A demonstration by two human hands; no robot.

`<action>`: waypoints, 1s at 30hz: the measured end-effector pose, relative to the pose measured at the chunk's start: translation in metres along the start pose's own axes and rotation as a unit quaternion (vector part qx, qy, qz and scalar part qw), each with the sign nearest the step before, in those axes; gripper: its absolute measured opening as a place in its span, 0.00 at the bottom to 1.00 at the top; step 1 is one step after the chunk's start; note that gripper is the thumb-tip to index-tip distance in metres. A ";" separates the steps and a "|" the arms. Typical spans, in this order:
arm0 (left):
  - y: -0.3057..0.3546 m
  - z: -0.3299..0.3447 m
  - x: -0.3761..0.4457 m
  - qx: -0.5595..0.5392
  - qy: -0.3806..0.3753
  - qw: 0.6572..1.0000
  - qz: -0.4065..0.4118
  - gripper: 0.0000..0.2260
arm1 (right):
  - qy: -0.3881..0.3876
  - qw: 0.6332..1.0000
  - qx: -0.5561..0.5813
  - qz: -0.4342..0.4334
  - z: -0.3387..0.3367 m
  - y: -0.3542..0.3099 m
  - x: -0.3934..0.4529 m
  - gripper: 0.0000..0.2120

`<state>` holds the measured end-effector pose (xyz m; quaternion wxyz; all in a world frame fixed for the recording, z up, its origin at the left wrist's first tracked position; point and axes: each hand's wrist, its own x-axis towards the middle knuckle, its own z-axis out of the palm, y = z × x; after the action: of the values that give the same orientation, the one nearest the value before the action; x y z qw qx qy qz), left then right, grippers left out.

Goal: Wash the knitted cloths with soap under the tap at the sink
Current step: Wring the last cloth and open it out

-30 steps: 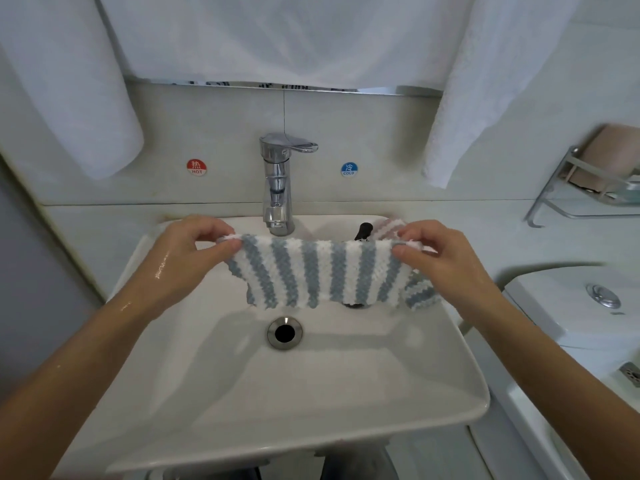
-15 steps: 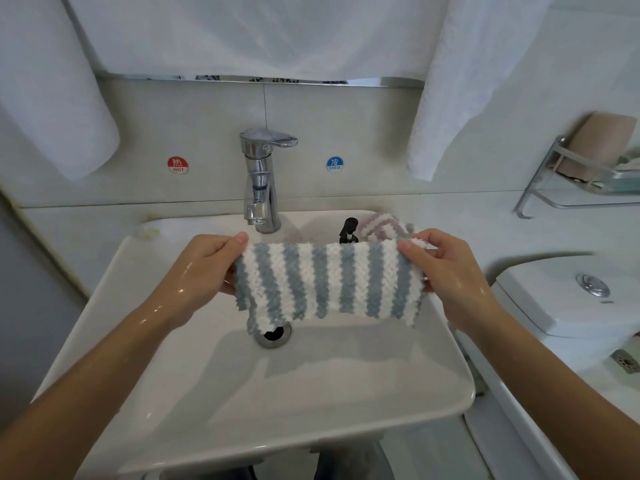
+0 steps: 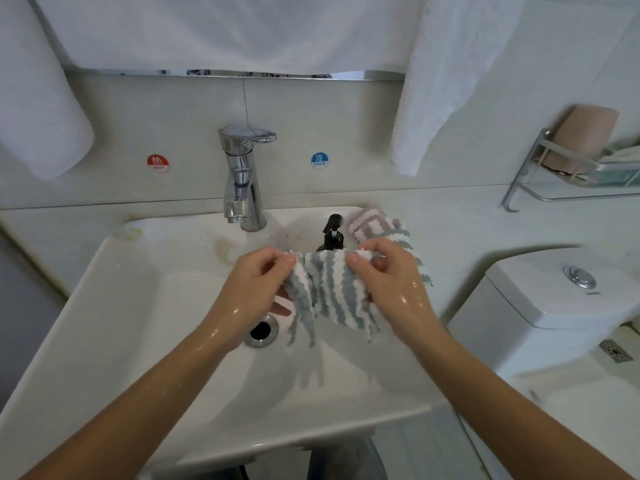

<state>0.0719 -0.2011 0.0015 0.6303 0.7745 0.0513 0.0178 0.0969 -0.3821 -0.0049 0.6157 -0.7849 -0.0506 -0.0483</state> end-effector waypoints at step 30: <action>0.004 0.072 0.007 -0.117 -0.080 0.990 0.018 0.09 | -0.050 0.998 0.029 -0.001 -0.071 0.010 0.000 0.12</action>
<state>0.0860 -0.2710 -0.0091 0.7184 0.6949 -0.0155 -0.0271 0.0969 -0.4532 0.0025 0.6347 -0.7681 -0.0837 -0.0079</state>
